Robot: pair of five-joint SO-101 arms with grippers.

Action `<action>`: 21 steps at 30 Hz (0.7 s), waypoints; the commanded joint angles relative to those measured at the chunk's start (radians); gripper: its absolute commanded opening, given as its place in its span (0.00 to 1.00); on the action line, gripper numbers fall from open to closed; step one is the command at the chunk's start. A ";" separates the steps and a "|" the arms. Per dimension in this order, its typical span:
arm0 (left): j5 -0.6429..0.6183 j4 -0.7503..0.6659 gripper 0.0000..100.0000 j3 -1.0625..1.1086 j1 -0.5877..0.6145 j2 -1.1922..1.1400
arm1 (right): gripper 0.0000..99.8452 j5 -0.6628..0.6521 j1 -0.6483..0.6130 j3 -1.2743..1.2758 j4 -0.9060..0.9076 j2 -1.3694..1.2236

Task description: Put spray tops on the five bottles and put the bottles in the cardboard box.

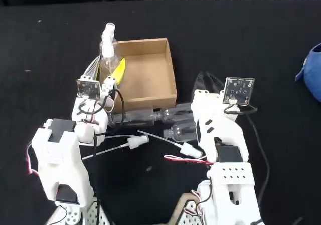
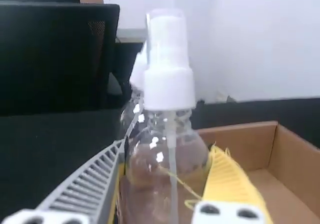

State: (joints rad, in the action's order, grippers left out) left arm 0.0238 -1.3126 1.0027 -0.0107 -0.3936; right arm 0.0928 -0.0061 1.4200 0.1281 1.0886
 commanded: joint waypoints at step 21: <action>0.011 -0.021 0.03 -0.058 0.007 0.008 | 0.03 -0.008 0.015 -0.004 -0.041 0.007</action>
State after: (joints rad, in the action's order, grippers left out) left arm 0.0238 -1.3126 0.9766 -0.0107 -0.3951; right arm 0.0928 -0.0061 1.4216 0.1097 1.0886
